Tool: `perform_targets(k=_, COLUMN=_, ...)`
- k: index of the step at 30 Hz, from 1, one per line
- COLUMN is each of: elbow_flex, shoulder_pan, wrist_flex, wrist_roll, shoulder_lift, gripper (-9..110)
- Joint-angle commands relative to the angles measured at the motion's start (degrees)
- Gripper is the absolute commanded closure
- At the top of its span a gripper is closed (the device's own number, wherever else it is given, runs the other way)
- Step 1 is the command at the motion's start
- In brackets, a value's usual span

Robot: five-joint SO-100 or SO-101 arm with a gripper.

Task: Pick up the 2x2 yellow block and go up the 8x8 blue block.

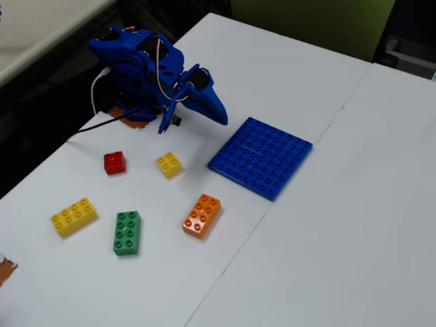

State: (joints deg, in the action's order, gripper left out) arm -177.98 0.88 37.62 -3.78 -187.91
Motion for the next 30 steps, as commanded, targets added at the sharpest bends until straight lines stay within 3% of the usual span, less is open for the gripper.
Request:
perform_targets(k=1, elbow_flex=-1.93, shoulder_pan=0.44, wrist_flex=-1.67, wrist_roll=-1.76, shoulder_lift=-2.37, gripper=101)
perform_targets(k=9, elbow_flex=11.07, shoulder_pan=-1.58, wrist_flex=-2.02, wrist_roll=-10.46, shoulder_lift=5.89, gripper=101)
perform_targets(k=18, elbow_flex=48.52, shoulder_pan=-5.71, wrist_flex=14.41, wrist_roll=-22.94, shoulder_lift=35.68, gripper=101)
perform_targets(k=30, elbow_flex=85.52, shoulder_pan=-9.40, wrist_flex=40.08, wrist_roll=-56.60, shoulder_lift=61.87, gripper=99)
